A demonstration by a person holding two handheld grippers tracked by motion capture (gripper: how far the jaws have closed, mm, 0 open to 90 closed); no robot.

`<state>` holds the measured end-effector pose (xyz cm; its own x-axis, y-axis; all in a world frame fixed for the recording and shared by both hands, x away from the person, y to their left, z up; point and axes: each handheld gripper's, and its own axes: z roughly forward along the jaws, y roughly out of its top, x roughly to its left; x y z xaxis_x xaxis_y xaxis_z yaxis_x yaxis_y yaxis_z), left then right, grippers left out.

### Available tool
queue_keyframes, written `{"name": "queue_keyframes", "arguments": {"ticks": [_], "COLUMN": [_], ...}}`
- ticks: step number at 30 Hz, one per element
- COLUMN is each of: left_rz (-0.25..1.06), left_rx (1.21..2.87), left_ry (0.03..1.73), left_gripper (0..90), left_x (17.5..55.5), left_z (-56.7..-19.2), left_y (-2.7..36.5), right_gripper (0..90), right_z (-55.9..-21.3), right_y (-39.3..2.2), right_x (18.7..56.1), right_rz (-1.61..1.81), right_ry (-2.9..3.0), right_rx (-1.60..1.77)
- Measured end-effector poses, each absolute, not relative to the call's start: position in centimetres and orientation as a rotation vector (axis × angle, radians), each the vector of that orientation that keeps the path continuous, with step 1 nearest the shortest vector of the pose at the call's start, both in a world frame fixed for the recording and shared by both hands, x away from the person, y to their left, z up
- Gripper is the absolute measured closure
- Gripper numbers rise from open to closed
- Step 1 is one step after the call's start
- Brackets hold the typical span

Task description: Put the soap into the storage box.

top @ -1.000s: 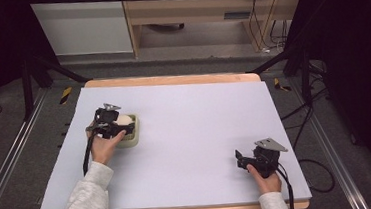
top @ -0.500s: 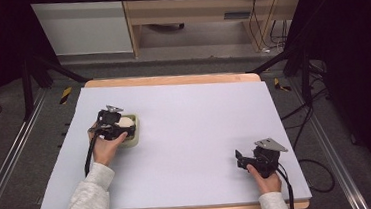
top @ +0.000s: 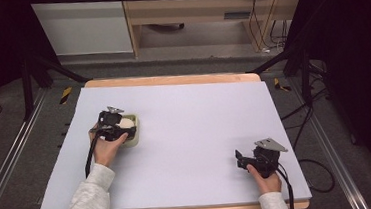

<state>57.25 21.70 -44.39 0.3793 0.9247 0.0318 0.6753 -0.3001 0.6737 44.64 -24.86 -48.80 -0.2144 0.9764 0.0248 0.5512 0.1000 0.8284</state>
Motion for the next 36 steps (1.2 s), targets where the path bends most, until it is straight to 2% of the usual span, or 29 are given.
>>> {"name": "queue_keyframes", "arguments": {"ticks": [20, 36], "left_rz": [0.582, 0.582], "left_rx": [2.052, 2.011], "left_ry": [1.335, 1.295], "left_gripper": [20.1, 18.5], "left_x": [56.3, 52.4], "left_z": [-43.9, -43.1], "left_y": [22.0, 24.7], "right_gripper": [4.7, 4.7], "right_z": [-48.8, -48.8], "right_y": [-24.8, -24.8], "right_x": [44.6, 44.6], "right_rz": [0.993, 0.995], "right_ry": [1.832, 1.83], "right_rx": [1.488, 1.488]}}
